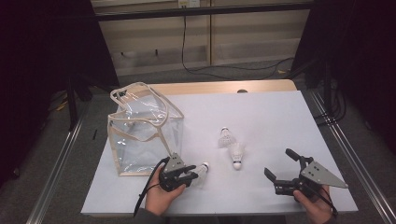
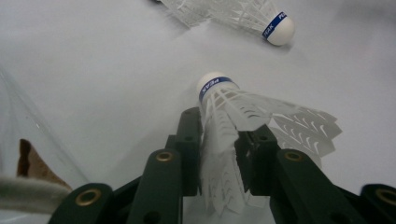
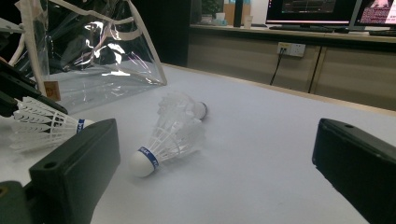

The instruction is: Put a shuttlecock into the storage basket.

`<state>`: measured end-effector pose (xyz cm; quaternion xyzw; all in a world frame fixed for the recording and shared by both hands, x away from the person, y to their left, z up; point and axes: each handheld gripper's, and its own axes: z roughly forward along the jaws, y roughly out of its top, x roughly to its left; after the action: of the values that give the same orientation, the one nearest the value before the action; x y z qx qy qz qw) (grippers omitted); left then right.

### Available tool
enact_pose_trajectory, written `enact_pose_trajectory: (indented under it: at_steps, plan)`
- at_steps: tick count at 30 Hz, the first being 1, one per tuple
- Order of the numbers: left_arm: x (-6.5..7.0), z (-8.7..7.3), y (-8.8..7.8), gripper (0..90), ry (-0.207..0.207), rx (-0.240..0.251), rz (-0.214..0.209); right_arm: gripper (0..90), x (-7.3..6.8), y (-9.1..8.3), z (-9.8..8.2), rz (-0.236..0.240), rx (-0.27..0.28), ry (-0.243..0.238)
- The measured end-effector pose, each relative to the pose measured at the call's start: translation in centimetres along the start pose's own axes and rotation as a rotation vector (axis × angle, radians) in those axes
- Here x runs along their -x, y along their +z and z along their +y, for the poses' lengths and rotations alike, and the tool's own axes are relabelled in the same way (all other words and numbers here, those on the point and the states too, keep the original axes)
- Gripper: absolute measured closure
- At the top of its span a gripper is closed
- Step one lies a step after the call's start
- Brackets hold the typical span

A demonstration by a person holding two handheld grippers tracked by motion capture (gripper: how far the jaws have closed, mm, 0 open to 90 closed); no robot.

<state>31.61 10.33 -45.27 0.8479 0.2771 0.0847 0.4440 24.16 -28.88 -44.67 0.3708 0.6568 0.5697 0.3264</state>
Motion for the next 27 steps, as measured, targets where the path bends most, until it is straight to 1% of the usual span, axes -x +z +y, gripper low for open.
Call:
enact_pose_trajectory:
  at_steps: [3,7,12,17,19,22,27]
  plan:
    - [-0.04,0.09,0.13,75.3,-0.014,-0.006,-0.003,0.9,0.00,0.00,0.02,0.001,0.001,-0.002]
    - [0.01,0.20,0.36,76.6,-0.008,-0.013,0.003,0.9,0.00,0.00,0.01,0.002,0.001,-0.002]
    - [-0.03,0.28,0.59,78.0,-0.027,-0.021,0.006,0.9,0.01,-0.01,0.02,0.002,0.003,-0.001]
    - [-0.18,0.36,0.67,81.3,-0.037,-0.023,-0.005,0.9,0.02,0.00,0.02,0.001,0.001,-0.004]
    - [-0.13,0.37,0.76,82.8,-0.054,-0.023,-0.012,0.9,0.02,0.01,0.02,0.001,0.000,-0.003]
    - [-0.14,0.43,0.82,83.5,-0.054,-0.036,-0.013,1.0,0.01,-0.01,0.04,0.000,0.001,-0.004]
    - [-0.06,0.53,0.85,85.1,-0.073,-0.040,-0.011,1.0,0.01,0.00,0.03,0.001,0.001,-0.006]
